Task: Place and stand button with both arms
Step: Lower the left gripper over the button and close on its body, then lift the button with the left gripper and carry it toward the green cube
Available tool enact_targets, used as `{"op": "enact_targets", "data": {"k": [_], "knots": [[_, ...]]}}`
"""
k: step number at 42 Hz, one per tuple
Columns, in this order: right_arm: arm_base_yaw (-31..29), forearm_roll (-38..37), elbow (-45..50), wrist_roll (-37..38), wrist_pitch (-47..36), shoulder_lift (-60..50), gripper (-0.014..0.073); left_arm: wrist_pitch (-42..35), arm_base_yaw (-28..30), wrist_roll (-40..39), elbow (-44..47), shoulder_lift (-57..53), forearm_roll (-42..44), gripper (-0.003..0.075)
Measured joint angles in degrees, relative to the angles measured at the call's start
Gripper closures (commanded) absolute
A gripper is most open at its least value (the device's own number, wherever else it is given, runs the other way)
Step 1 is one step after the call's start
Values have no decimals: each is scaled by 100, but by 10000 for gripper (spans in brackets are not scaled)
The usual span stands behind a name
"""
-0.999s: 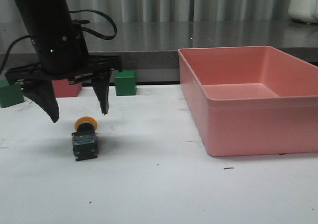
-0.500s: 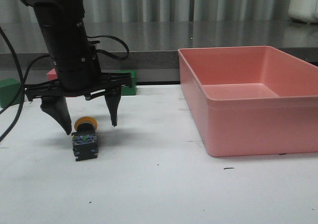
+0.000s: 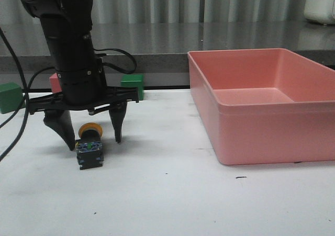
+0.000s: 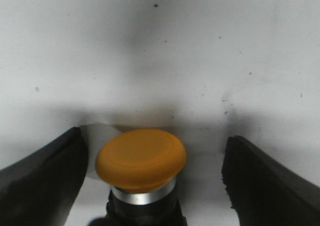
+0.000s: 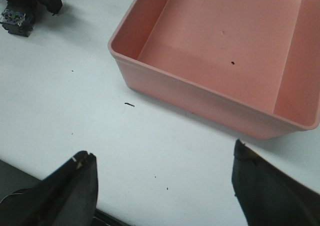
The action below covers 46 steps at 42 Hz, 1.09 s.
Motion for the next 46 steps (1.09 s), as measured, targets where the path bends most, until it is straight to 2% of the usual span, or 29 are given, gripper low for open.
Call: {"op": "enact_targets", "data": {"k": [4, 8, 25, 32, 46], "knots": [[0, 0, 0, 0, 0, 0, 20, 36, 0, -4, 0, 14, 50, 400], [0, 0, 0, 0, 0, 0, 20, 49, 0, -4, 0, 14, 50, 440], [0, 0, 0, 0, 0, 0, 20, 49, 0, 12, 0, 14, 85, 440], [0, 0, 0, 0, 0, 0, 20, 49, 0, 414, 0, -59, 99, 440], [0, 0, 0, 0, 0, 0, 20, 37, 211, 1483, 13, -936, 109, 440]]}}
